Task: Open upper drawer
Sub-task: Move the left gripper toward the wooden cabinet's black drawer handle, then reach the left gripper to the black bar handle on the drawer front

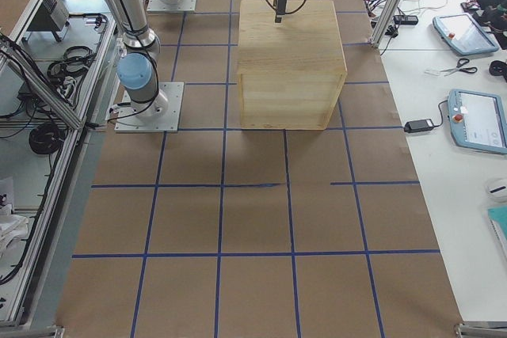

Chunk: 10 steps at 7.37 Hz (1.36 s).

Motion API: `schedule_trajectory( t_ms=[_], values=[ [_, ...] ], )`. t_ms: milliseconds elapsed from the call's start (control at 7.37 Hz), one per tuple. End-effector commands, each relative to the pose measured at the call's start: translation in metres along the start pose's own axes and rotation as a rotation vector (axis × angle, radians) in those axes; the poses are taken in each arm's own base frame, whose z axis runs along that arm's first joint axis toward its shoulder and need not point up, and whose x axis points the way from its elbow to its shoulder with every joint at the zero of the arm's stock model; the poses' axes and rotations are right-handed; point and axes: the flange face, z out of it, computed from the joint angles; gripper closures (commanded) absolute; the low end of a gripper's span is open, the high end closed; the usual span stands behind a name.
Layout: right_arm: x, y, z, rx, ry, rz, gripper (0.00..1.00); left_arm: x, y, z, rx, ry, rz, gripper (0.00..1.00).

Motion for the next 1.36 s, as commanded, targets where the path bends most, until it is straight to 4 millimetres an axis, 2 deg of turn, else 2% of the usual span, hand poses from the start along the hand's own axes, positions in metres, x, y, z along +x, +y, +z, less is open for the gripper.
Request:
schedule_trajectory(
  t_ms=[0, 271, 814, 1086, 1221],
  values=[
    [0.000, 0.000, 0.000, 0.001, 0.000, 0.001, 0.00, 0.028, -0.003, 0.014, 0.017, 0.007, 0.008, 0.00],
    [0.000, 0.000, 0.000, 0.001, 0.000, 0.001, 0.00, 0.073, -0.011, 0.039, 0.036, 0.098, -0.016, 0.00],
    [0.000, 0.000, 0.000, 0.001, 0.000, 0.001, 0.00, 0.125, -0.026, 0.079, 0.065, 0.216, -0.020, 0.00],
    [0.000, 0.000, 0.000, 0.001, 0.000, 0.001, 0.00, 0.150, -0.023, 0.096, 0.067, 0.228, -0.031, 0.00],
    [0.000, 0.000, 0.000, 0.001, 0.000, 0.000, 0.00, 0.168, -0.020, 0.096, 0.054, 0.266, -0.037, 0.00]
  ],
)
